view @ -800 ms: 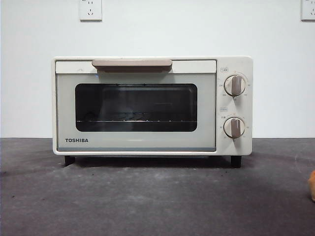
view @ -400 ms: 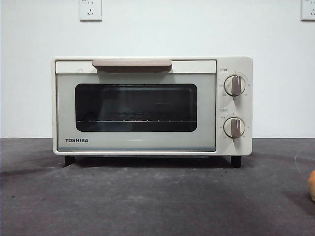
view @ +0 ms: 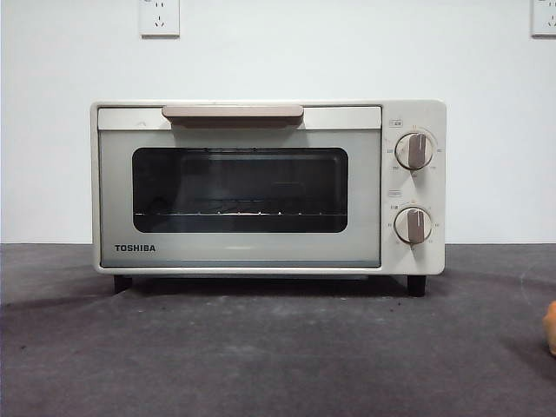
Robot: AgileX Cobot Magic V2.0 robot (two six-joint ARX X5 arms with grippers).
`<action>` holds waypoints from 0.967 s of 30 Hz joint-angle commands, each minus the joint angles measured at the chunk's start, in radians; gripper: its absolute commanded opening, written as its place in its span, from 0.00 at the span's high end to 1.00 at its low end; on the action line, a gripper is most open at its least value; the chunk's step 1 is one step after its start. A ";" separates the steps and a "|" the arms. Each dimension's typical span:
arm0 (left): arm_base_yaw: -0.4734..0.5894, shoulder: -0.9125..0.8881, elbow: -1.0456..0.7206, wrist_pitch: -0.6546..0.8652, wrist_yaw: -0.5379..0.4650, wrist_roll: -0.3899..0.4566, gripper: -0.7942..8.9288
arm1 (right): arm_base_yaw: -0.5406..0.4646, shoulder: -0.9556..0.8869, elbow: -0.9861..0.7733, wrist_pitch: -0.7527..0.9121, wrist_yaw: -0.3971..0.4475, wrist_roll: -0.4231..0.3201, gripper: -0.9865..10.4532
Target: The left arm flap open the oven, the right arm pick bread and place it into oven, the left arm flap close the oven
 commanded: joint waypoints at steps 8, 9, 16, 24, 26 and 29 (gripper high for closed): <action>-0.053 -0.006 0.032 -0.060 0.081 0.048 0.91 | 0.044 0.005 0.021 -0.049 -0.067 -0.058 0.90; -0.053 -0.006 0.032 -0.069 0.080 0.048 0.90 | 0.044 0.005 0.021 -0.053 -0.066 -0.058 0.90; -0.053 -0.004 0.032 -0.074 0.080 0.054 0.68 | 0.044 0.005 0.021 -0.055 -0.066 -0.039 0.70; -0.053 -0.004 0.032 -0.074 0.080 0.069 0.43 | 0.044 0.006 0.021 -0.055 -0.065 0.020 0.43; -0.053 -0.004 0.032 -0.072 0.080 0.069 0.43 | 0.044 0.006 0.021 -0.055 -0.066 0.028 0.43; -0.053 -0.004 0.032 -0.068 0.080 0.068 0.44 | 0.044 0.006 0.021 -0.056 -0.067 0.043 0.43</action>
